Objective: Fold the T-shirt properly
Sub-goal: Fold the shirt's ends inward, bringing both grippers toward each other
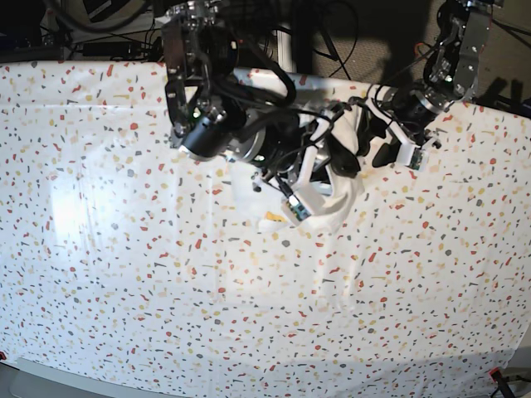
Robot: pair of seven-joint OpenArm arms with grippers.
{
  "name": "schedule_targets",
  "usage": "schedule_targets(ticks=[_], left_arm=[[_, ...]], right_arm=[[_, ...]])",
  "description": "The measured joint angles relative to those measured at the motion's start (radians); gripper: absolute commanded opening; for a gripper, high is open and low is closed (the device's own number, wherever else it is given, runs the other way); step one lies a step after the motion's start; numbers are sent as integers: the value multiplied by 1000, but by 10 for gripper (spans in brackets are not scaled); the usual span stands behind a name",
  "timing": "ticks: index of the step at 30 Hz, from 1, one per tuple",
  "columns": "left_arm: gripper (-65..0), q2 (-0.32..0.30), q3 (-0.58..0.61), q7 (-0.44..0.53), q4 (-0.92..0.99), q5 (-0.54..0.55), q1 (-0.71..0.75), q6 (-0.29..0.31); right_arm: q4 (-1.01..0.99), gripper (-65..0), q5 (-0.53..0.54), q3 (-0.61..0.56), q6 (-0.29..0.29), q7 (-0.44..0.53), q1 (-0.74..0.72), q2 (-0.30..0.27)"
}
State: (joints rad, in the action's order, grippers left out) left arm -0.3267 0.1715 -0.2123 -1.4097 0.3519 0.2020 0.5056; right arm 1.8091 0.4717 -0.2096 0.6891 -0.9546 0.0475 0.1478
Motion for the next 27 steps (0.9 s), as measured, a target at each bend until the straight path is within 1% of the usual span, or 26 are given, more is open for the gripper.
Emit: schedule_targets(ticks=[4, 6, 7, 8, 9, 10, 12, 14, 16, 18, 19, 21, 23, 25, 27], left_arm=[[-385, 0, 0, 0, 0, 0, 0, 0], [-385, 0, 0, 0, 0, 0, 0, 0], [-385, 0, 0, 0, 0, 0, 0, 0], [-385, 0, 0, 0, 0, 0, -1, 0], [-385, -1, 0, -2, 0, 0, -3, 0], [-385, -3, 0, -8, 0, 0, -6, 0], [-385, -8, -2, -53, -5, 5, -19, 5], [-385, -6, -20, -124, -23, 3, -34, 12], [-385, -6, -44, -176, -46, 1, -39, 16], [-385, -24, -82, -204, -80, -10, -35, 12], [-385, -40, -99, -238, -99, -17, -32, 10], [-385, -68, -146, -240, -124, -21, -25, -43], [-385, -107, -190, -247, -150, -19, -26, -77], [-385, -134, -226, -255, -168, 11, -31, -114], [-385, -166, -254, -261, -171, 63, -29, -121]], right_arm=[[-84, -648, -30, -18, 0, 13, 0, -1], [-101, -475, -25, -18, 0, 15, 0, -1], [-101, -398, -12, -18, 0, 14, 0, -1], [-101, -339, 20, -18, 0, 13, 0, -1], [-101, -300, 53, -18, 0, 16, 0, -1], [-101, -282, 87, -18, 0, 16, -2, -1], [-101, -281, 153, -18, 0, 13, -11, -1], [-101, -281, 204, -18, 0, 14, -27, -1], [-101, -281, 234, -18, 0, 11, -51, -1], [-101, -281, 261, -18, 0, 1, -77, -1], [-101, -281, 265, -18, 0, -21, -92, -1], [-100, -282, 262, -13, 0, -76, -125, -1], [-100, -284, 259, 4, 0, -121, -157, 0], [-100, -302, 196, 32, 0, -121, -187, 3], [-99, -346, 122, 68, 0, -117, -210, 1]])
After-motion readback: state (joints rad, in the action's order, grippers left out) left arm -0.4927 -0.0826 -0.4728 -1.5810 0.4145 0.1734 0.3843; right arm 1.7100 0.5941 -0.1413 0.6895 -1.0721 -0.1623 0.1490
